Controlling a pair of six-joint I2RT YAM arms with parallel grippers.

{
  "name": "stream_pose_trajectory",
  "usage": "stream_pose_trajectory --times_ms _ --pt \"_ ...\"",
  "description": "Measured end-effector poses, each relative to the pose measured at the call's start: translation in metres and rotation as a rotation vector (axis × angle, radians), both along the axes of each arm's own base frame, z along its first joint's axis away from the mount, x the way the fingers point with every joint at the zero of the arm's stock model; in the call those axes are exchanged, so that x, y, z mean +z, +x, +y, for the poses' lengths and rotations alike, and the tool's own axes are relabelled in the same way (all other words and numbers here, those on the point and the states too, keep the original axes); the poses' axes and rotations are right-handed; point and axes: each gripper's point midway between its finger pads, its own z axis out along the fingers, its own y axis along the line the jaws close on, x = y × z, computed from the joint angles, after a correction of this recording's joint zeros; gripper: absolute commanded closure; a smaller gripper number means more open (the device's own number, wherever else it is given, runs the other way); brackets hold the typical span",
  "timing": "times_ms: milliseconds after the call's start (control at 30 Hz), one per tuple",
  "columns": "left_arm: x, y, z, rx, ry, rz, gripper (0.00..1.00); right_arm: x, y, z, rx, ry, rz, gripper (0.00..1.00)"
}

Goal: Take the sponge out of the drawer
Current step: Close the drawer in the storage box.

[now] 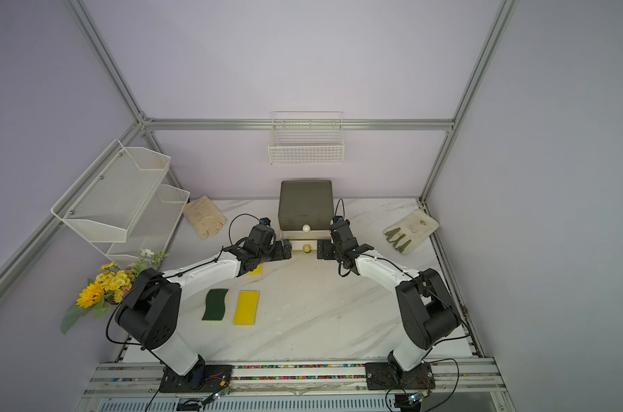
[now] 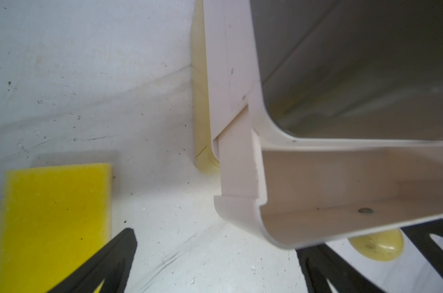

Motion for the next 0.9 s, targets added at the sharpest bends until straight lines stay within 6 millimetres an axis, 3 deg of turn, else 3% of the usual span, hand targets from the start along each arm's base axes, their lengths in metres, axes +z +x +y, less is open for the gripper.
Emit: stream_pose_trajectory --times_ms 333,467,667,900 --pt "-0.001 0.009 -0.006 -0.006 -0.027 -0.023 0.00 0.004 0.014 -0.007 -0.034 0.019 -0.077 0.08" --pt "0.001 0.011 -0.009 -0.013 -0.057 -0.053 0.00 -0.007 0.010 -0.015 -0.056 0.016 -0.105 0.08" --pt "-0.013 0.003 -0.003 -0.006 -0.067 -0.059 0.00 -0.012 0.004 -0.026 -0.090 0.034 -0.139 0.08" --pt "-0.004 0.010 -0.006 -0.005 -0.091 -0.105 0.00 -0.009 0.012 -0.040 -0.141 0.131 -0.164 0.07"
